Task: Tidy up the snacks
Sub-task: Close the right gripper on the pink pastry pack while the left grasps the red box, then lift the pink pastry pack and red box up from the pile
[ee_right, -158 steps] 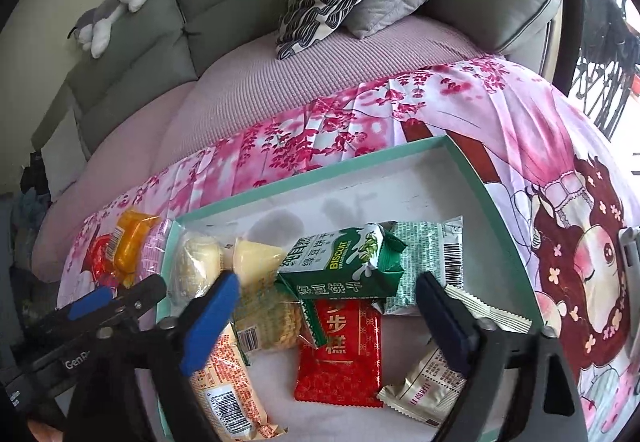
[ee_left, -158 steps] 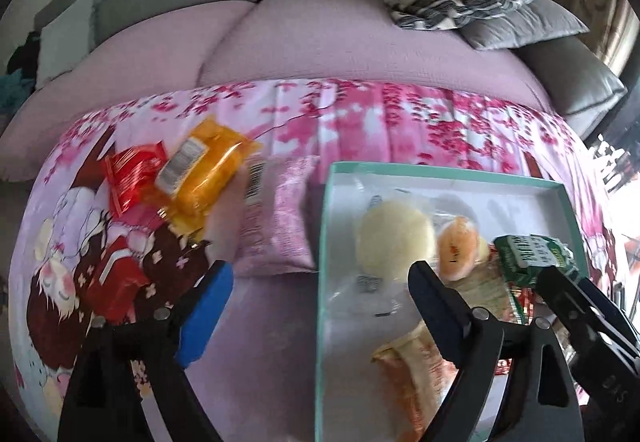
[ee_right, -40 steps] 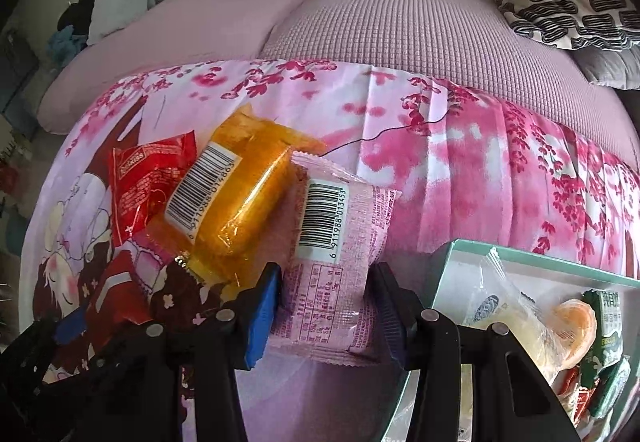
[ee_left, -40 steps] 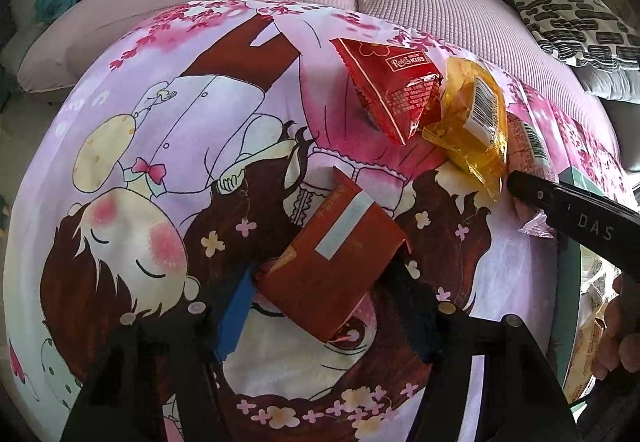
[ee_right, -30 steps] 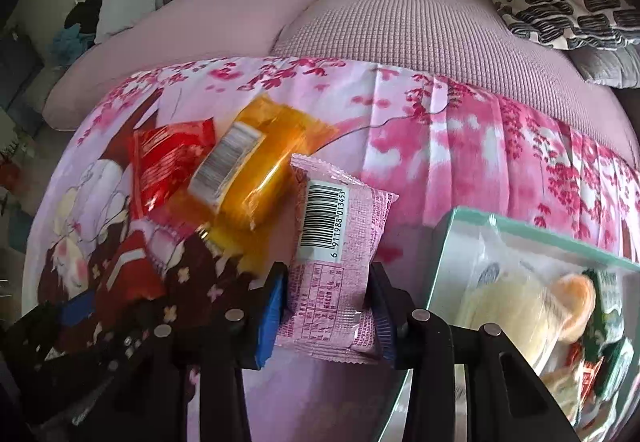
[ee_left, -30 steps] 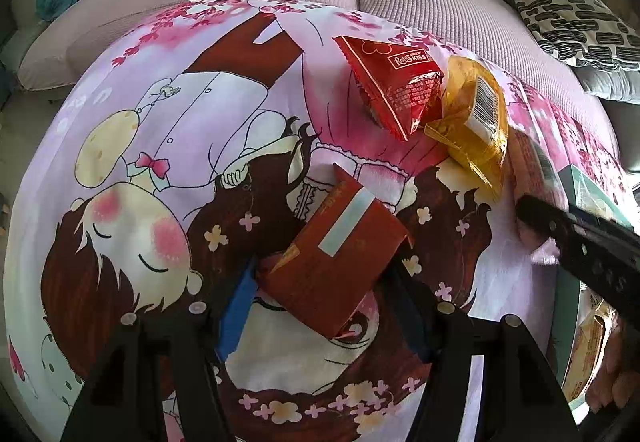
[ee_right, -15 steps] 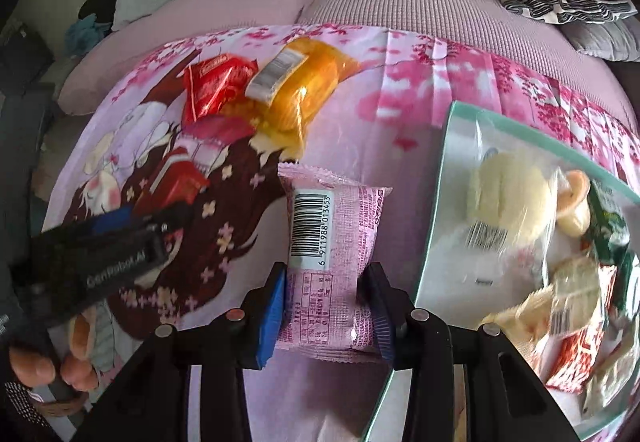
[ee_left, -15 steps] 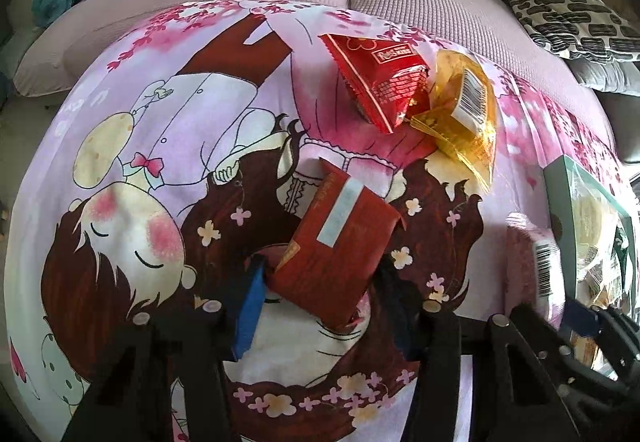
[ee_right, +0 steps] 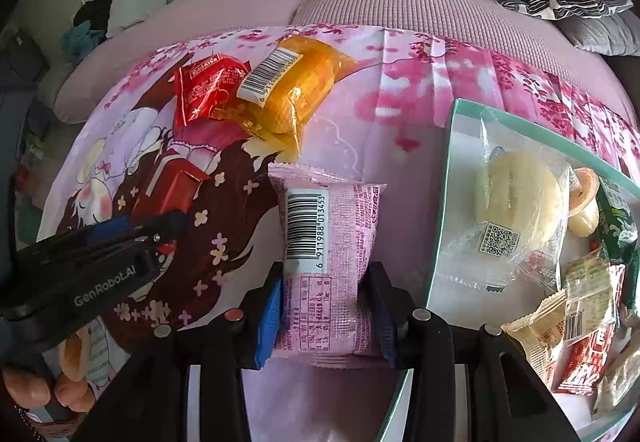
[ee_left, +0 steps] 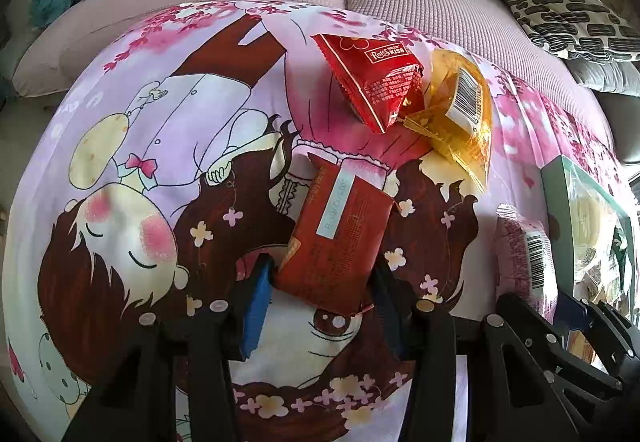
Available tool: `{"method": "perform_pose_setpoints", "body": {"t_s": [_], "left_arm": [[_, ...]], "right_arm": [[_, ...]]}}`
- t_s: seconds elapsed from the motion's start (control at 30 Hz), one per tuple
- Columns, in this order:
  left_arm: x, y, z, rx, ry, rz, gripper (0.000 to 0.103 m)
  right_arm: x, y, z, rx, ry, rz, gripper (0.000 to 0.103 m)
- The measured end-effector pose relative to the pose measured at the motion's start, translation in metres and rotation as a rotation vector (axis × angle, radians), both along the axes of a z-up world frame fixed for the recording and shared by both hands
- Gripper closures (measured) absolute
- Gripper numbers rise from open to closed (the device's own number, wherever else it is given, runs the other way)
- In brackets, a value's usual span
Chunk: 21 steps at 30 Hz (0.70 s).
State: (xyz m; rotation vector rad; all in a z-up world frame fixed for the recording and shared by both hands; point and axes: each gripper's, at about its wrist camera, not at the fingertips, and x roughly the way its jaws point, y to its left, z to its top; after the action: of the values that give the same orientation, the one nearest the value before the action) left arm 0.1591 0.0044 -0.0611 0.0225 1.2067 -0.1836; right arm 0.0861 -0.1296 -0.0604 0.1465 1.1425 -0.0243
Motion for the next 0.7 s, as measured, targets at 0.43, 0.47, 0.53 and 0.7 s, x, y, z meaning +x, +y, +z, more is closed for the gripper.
{"method": "perform_pose_setpoints", "body": {"t_s": [0.43,0.47,0.53,0.7], "left_arm": [[-0.002,-0.007,0.008,0.015,-0.021,0.006,0.055],[-0.003,-0.007,0.009,0.016,-0.023,0.006,0.055],[-0.005,-0.01,0.012,0.019,-0.029,0.006,0.055],[-0.008,-0.016,0.025,0.025,-0.07,-0.004,0.055]], "right_arm": [[-0.026,-0.014,0.018,0.057,-0.085,-0.041,0.064],[-0.028,-0.015,0.019,0.059,-0.088,-0.042,0.064],[-0.032,-0.017,0.02,0.065,-0.094,-0.044,0.065],[-0.04,-0.028,0.033,0.106,-0.139,-0.065,0.065]]}}
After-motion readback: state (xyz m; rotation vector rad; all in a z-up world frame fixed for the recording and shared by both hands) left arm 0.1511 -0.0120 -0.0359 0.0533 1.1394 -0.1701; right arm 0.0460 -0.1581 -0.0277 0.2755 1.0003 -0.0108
